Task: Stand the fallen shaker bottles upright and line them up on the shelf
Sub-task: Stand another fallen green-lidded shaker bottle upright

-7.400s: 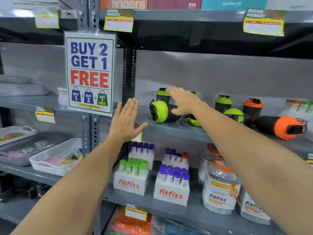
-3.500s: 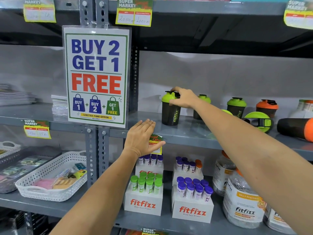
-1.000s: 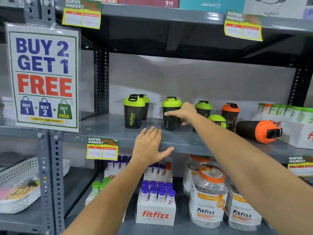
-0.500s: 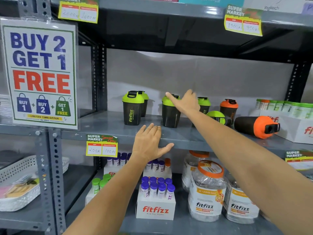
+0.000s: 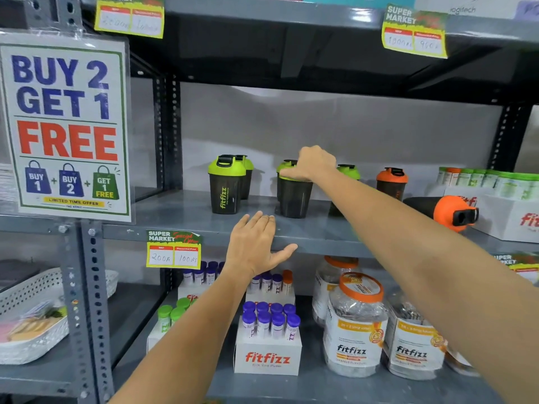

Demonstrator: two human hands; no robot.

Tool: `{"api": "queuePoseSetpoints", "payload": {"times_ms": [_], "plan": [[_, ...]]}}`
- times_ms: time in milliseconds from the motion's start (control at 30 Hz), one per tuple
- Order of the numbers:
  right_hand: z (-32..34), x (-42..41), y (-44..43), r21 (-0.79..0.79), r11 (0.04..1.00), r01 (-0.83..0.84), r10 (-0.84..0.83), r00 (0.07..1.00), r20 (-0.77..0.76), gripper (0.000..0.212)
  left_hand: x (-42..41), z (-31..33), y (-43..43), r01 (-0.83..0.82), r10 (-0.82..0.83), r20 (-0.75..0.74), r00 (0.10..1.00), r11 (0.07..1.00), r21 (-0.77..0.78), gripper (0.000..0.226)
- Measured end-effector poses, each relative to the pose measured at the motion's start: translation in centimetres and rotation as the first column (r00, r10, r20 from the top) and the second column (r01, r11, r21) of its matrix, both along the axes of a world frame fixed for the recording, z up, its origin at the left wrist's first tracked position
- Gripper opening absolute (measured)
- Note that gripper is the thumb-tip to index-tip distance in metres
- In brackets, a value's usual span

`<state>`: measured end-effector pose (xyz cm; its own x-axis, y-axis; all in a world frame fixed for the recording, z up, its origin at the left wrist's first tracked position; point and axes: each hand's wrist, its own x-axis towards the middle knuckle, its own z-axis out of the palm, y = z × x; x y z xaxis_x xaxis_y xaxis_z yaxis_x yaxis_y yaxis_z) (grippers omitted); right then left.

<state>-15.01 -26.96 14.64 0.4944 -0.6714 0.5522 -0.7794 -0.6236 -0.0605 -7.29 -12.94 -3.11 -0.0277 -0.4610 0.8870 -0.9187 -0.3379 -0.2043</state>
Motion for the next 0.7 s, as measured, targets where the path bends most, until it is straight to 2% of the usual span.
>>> {"api": "queuePoseSetpoints", "payload": {"times_ms": [100, 167, 233, 300, 367, 567, 700], "plan": [[0.8, -0.4, 0.2, 0.119, 0.993, 0.005, 0.003, 0.998, -0.059, 0.054, 0.1, 0.0, 0.0, 0.007, -0.007, 0.002, 1.0, 1.0, 0.001, 0.078], [1.0, -0.7, 0.0, 0.169, 0.986, -0.005, 0.014, 0.999, -0.051, 0.065, 0.1, 0.0, 0.0, 0.01, -0.01, 0.006, 1.0, 1.0, -0.001, 0.077], [0.7, -0.9, -0.2, 0.118, 0.993, -0.019, 0.022, 0.999, -0.023, 0.078, 0.1, 0.0, 0.1, 0.01, -0.01, 0.008, 1.0, 1.0, -0.004, 0.077], [0.2, -0.9, -0.3, 0.03, 0.999, -0.016, 0.018, 0.997, -0.07, 0.082, 0.0, 0.0, 0.1, 0.009, -0.008, 0.005, 1.0, 1.0, -0.002, 0.077], [-0.2, -0.8, -0.4, 0.025, 0.999, -0.037, 0.04, 0.992, -0.121, 0.078, 0.0, 0.0, 0.1, 0.005, -0.005, 0.0, 1.0, 1.0, 0.008, 0.077], [0.3, -1.2, -0.6, 0.177, 0.967, -0.183, 0.196, 0.979, -0.06, 0.054, -0.1, 0.1, 0.3, -0.002, 0.002, -0.003, 1.0, 1.0, 0.026, 0.072], [0.3, -1.4, -1.0, 0.13, 0.982, -0.133, 0.146, 0.985, -0.096, 0.061, 0.0, 0.1, 0.2, 0.008, -0.008, 0.003, 1.0, 1.0, 0.016, 0.071]]}}
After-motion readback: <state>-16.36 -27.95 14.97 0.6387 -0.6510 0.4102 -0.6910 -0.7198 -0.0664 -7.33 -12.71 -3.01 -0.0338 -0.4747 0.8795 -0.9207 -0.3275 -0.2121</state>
